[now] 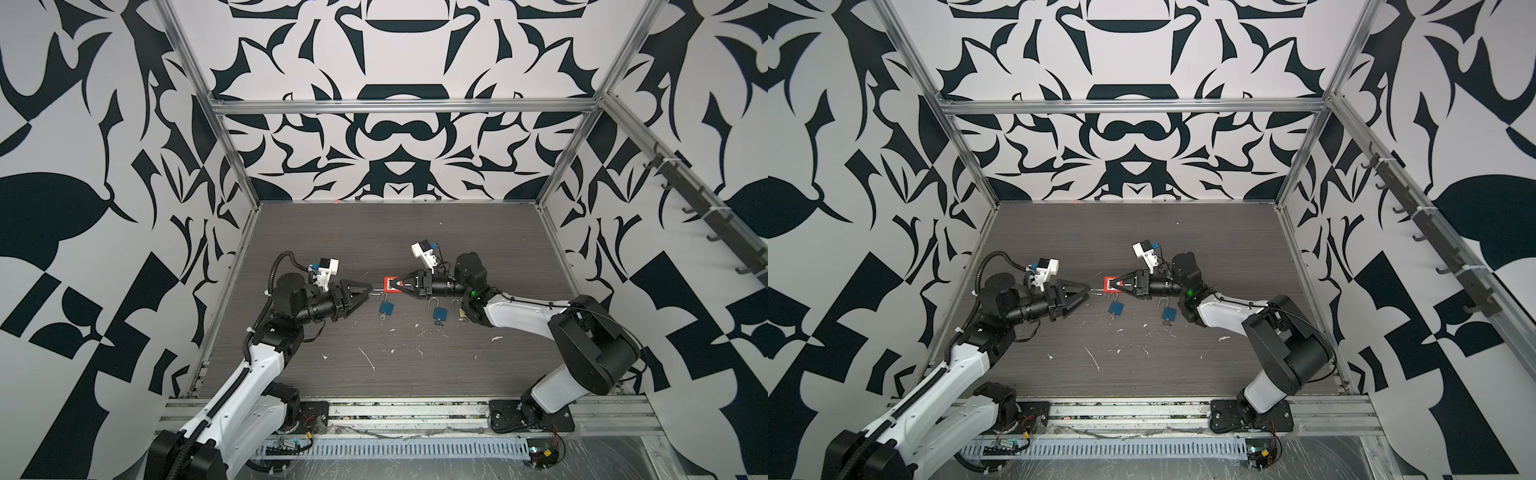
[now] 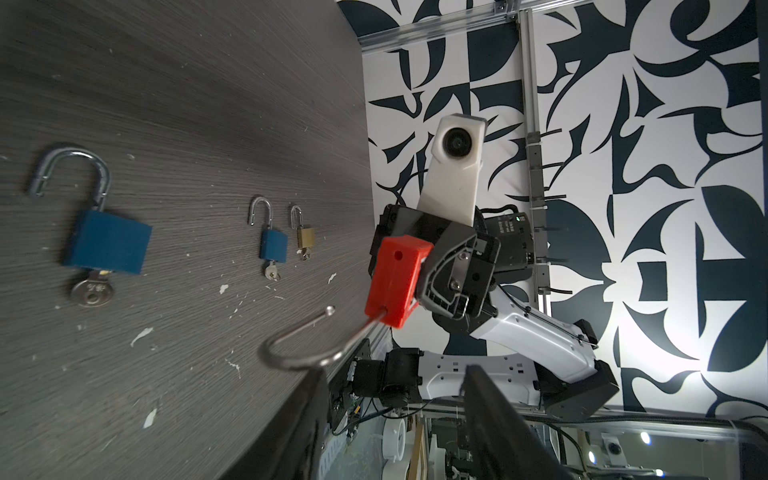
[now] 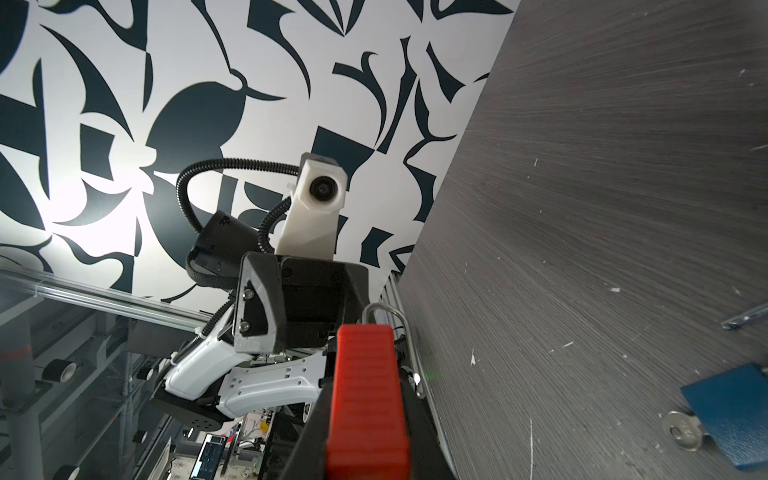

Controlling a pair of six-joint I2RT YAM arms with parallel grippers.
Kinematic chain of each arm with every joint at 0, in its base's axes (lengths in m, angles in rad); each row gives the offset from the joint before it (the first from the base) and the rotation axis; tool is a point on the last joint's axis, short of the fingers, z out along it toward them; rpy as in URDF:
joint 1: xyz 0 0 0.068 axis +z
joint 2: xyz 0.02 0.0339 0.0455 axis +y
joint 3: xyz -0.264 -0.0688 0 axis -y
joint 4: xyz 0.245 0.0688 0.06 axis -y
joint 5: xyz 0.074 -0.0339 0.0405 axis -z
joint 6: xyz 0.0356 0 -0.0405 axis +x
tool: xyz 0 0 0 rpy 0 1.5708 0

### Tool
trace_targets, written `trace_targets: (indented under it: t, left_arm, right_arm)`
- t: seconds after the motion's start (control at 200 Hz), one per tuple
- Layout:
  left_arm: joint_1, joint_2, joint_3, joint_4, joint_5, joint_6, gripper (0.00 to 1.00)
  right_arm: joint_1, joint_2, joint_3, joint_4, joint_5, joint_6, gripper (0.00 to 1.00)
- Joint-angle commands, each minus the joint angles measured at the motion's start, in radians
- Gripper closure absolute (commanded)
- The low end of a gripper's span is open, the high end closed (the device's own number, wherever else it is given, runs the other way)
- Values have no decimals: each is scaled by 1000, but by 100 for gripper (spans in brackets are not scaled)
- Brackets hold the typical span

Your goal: Lock with the key

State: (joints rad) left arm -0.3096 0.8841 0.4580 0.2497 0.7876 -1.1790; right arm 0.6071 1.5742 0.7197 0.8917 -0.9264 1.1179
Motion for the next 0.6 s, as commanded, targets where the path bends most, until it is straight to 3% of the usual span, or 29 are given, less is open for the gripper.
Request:
trace_targets:
  t: [0.0, 0.38, 0.44, 0.51, 0.595]
  left_arm:
    - [0, 11, -18, 37, 18, -5, 46]
    - [0, 5, -39, 82, 9, -33, 61]
    - [0, -6, -42, 81, 4, -33, 67]
    - [0, -16, -40, 66, -5, -29, 83]
    - [0, -23, -35, 46, -5, -20, 89]
  right_arm:
    - [19, -47, 46, -17, 2, -67, 100]
    - [31, -72, 35, -95, -1, -119, 100]
    - [31, -71, 35, -96, -6, -121, 100]
    - [31, -69, 34, -96, -9, -124, 100]
    - [32, -69, 32, -96, -8, -122, 100]
